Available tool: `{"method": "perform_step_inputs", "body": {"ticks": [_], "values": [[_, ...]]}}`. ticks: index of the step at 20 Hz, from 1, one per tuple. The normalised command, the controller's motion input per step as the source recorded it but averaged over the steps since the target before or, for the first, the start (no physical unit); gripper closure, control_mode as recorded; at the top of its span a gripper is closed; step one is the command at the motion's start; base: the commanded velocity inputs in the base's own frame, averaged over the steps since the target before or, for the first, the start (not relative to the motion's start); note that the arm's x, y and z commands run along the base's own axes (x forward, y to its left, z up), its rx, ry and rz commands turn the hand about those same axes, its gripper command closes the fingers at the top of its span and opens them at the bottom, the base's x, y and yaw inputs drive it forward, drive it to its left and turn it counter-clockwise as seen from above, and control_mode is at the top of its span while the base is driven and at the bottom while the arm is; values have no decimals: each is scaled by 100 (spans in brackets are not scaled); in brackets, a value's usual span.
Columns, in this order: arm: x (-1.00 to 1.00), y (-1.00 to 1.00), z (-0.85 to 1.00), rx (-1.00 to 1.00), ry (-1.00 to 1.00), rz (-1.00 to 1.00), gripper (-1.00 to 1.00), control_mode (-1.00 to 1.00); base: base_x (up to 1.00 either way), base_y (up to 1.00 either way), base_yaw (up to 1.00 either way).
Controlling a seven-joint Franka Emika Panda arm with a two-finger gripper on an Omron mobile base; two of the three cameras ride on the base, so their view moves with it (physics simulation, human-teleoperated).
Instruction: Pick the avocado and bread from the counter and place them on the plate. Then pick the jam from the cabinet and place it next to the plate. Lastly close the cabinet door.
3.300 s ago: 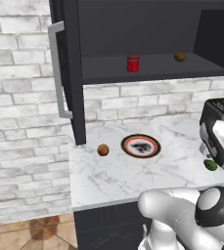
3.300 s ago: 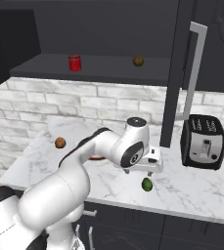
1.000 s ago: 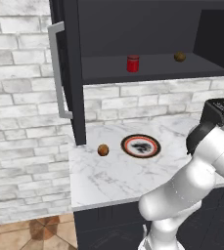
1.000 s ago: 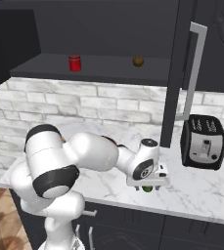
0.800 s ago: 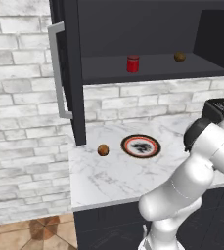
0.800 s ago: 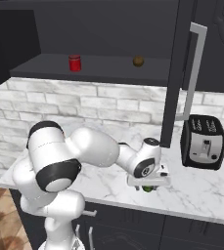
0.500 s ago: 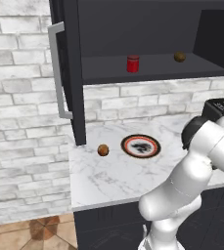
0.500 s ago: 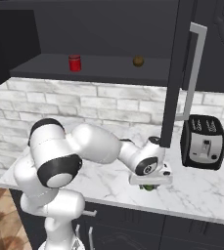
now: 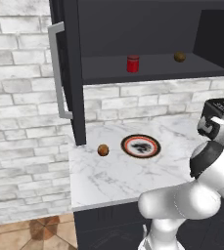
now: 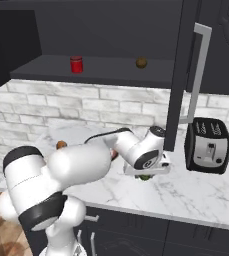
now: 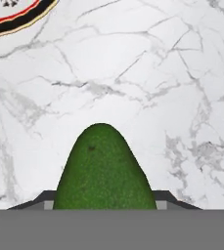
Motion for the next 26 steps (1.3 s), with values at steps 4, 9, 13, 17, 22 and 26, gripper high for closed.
{"method": "perform_step_inputs", "body": {"ticks": [4,9,13,17,22,26], "values": [[0,100,65,-1,-5,0,100,-100,0,0,0],[7,99,55,-3,0,0,100,-100,0,0,0],[27,68,49,0,0,0,100,-100,0,0,0],[59,39,19,0,4,0,100,-100,0,0,0],[78,21,0,0,3,2,100,-100,0,0,0],[58,17,-6,0,2,2,100,-100,0,0,0]]}}
